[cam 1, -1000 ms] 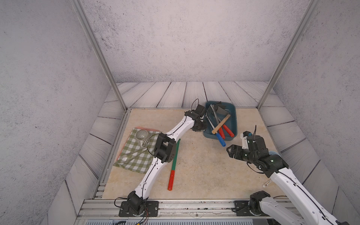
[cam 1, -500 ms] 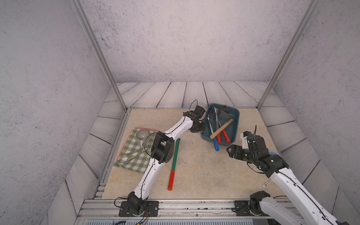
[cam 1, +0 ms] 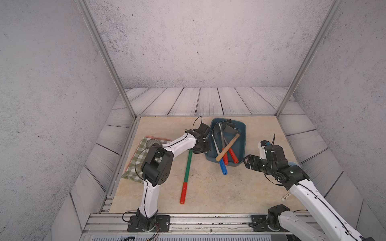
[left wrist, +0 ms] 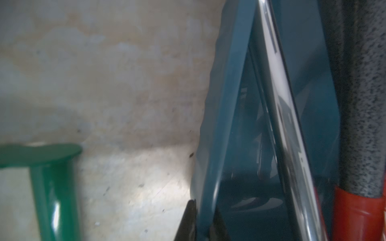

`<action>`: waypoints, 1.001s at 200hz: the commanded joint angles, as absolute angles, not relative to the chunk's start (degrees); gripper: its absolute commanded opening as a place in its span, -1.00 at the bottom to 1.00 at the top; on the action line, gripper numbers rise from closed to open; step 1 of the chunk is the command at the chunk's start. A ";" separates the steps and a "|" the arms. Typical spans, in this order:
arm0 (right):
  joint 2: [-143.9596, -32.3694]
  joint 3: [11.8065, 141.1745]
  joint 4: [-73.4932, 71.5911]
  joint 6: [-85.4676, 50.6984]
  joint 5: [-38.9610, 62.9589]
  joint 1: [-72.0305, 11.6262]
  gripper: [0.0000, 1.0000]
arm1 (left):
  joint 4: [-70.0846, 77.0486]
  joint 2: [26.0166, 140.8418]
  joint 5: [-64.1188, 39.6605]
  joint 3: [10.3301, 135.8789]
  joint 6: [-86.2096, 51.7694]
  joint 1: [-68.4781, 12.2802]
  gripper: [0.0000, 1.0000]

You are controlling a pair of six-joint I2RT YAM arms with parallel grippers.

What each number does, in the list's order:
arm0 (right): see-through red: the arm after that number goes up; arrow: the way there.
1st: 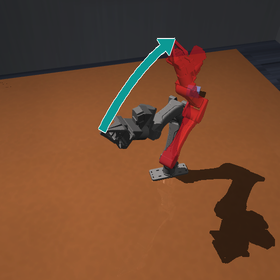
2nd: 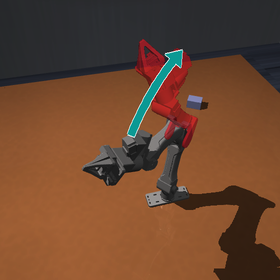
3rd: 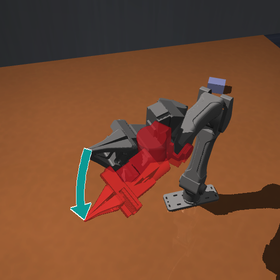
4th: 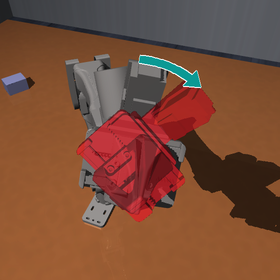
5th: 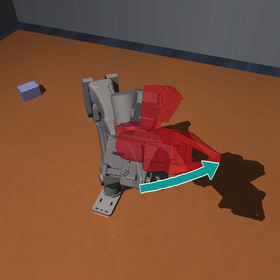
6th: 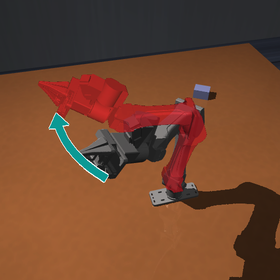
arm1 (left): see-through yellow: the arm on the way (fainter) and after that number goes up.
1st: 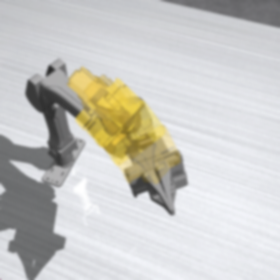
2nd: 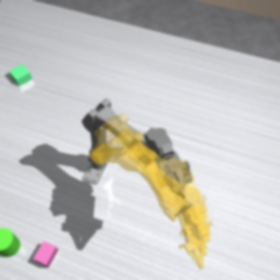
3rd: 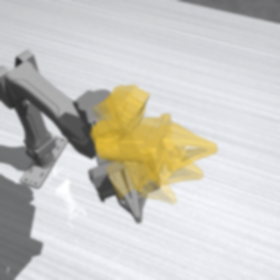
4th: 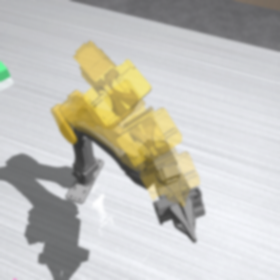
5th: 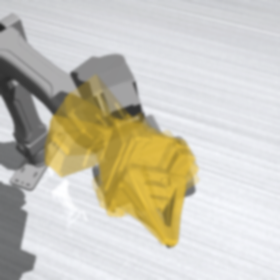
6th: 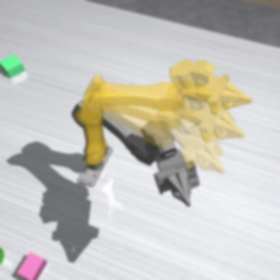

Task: Put the small hoe into the storage box
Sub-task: Move the storage box to the center of the board.

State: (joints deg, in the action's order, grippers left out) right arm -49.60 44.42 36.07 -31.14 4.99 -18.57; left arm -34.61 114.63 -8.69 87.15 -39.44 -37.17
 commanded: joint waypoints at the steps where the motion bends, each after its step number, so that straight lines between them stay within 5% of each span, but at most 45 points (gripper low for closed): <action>1: -50.24 44.80 35.10 -31.20 5.85 -18.33 0.67 | -33.19 109.17 -4.98 81.90 -41.64 -37.83 -1.00; 89: -50.97 45.24 34.27 -31.20 7.13 -18.28 0.67 | -31.73 107.71 -7.67 77.19 -41.57 -39.11 -1.00; 124: -50.79 45.26 34.26 -30.85 6.93 -18.30 0.67 | -32.22 105.36 -7.94 75.64 -40.71 -38.96 -0.62; 166: -51.59 45.26 33.50 -30.84 7.82 -18.37 0.67 | -36.44 101.48 -7.21 76.42 -38.21 -38.33 0.17; 200: -51.44 45.46 33.47 -30.85 8.08 -18.36 0.67 | -44.54 98.73 -6.53 78.74 -33.30 -37.55 0.27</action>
